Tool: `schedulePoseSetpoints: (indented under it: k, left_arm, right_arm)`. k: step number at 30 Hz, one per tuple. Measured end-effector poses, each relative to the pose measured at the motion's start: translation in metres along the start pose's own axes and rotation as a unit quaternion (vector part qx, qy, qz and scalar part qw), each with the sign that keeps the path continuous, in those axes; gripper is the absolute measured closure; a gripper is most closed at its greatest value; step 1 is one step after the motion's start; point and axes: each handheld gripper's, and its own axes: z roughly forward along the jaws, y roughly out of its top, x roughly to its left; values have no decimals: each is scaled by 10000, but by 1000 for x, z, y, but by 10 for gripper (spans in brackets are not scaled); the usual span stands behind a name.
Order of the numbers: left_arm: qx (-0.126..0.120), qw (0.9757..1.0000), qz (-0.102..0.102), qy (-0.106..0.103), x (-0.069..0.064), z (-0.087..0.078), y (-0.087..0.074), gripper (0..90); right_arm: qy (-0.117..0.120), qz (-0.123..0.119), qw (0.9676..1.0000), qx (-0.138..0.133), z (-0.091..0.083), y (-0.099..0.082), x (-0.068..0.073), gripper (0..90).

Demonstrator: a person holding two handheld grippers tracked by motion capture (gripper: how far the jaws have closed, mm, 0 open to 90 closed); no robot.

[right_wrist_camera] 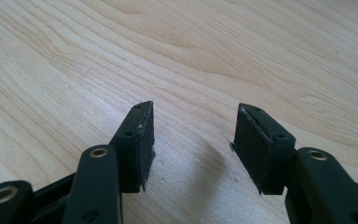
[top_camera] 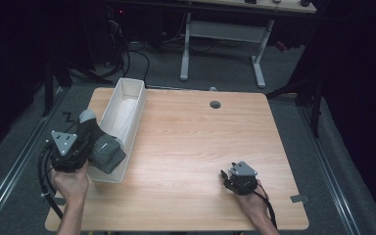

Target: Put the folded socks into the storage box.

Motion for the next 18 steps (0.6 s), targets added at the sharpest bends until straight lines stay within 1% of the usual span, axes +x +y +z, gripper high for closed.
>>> schedulePoseSetpoints:
  k: [1,3,6,9,11,13,15,16,18]
  left_arm:
    - [-21,10000,51,31,1,0,-1,642]
    - [-29,10000,32,13,2,-1,-2,642]
    - [-50,9996,276,-20,0,-3,-6,642]
    - [1,9990,438,-37,-1,-5,-11,641]
    - [30,9980,630,-59,-1,-6,-17,642]
    - [60,9969,776,-105,-2,-8,-21,642]
    - [113,9963,833,-149,-2,-9,-23,641]
    - [133,9955,923,-189,-3,-9,-25,642]
    - [220,9941,1027,-260,-3,-10,-28,642]
  right_arm:
    - [0,-1,10000,0,0,0,0,476]
    - [-3,-2,10000,-6,0,0,0,476]
    - [-12,-5,10000,-10,0,0,0,476]
    - [-28,-39,10000,-22,0,0,1,476]
    - [-32,-57,10000,-24,0,0,1,477]
    - [-33,-57,10000,-21,0,0,1,476]
    - [-41,-80,10000,-20,0,0,2,477]
    - [-39,-80,10000,-26,0,0,1,477]
    - [-46,-74,10000,-20,0,0,2,477]
